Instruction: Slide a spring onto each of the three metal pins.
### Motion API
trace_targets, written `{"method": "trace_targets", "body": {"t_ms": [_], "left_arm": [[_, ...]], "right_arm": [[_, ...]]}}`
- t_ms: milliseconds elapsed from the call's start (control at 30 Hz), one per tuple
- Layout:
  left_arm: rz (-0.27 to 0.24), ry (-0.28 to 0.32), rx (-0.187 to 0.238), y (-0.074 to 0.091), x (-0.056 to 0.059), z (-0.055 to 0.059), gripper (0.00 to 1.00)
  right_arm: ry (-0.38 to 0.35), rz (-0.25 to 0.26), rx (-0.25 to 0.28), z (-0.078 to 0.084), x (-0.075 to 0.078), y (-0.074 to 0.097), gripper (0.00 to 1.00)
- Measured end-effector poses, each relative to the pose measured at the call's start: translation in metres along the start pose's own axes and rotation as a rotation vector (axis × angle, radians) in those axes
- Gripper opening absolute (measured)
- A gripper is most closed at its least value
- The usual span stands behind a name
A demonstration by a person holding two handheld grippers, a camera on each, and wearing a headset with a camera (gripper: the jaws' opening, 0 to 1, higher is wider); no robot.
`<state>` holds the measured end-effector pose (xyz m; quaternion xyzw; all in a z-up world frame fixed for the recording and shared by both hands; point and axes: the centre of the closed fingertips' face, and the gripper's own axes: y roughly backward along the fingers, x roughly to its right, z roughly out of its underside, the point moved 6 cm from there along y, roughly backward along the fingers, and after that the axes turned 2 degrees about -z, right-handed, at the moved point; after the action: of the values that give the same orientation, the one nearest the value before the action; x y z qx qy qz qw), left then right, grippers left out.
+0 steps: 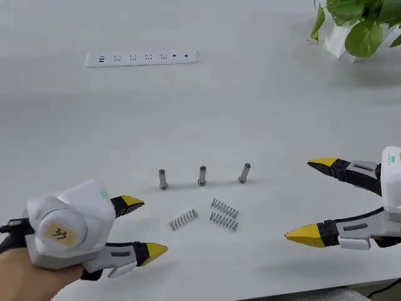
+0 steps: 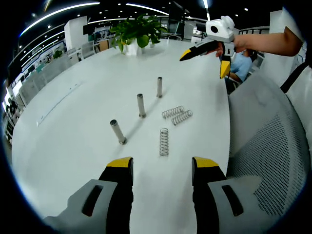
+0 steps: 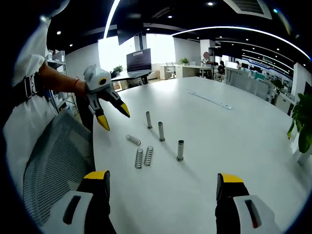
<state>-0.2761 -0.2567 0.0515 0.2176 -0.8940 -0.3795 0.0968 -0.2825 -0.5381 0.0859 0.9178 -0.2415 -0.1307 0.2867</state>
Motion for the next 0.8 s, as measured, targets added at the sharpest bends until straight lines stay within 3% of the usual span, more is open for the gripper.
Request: {"method": "trace_targets", "body": {"t_ms": [200,367,700,800], "left_arm": [[0.012,-0.024,-0.053,-0.022,0.001,-0.008,0.35],[0.022,-0.046,-0.124,-0.038,0.006,-0.005,0.28],[0.002,-0.033,-0.192,-0.048,0.003,0.001,0.19],[0.004,-0.027,-0.190,-0.048,0.004,0.001,0.16]], "right_arm": [[-0.008,0.006,0.004,0.002,0.001,0.002,0.90],[-0.014,0.004,0.010,0.005,-0.001,0.003,0.90],[-0.022,0.007,0.013,0.008,-0.001,0.006,0.91],[-0.024,0.009,0.014,0.009,-0.001,0.006,0.91]]}}
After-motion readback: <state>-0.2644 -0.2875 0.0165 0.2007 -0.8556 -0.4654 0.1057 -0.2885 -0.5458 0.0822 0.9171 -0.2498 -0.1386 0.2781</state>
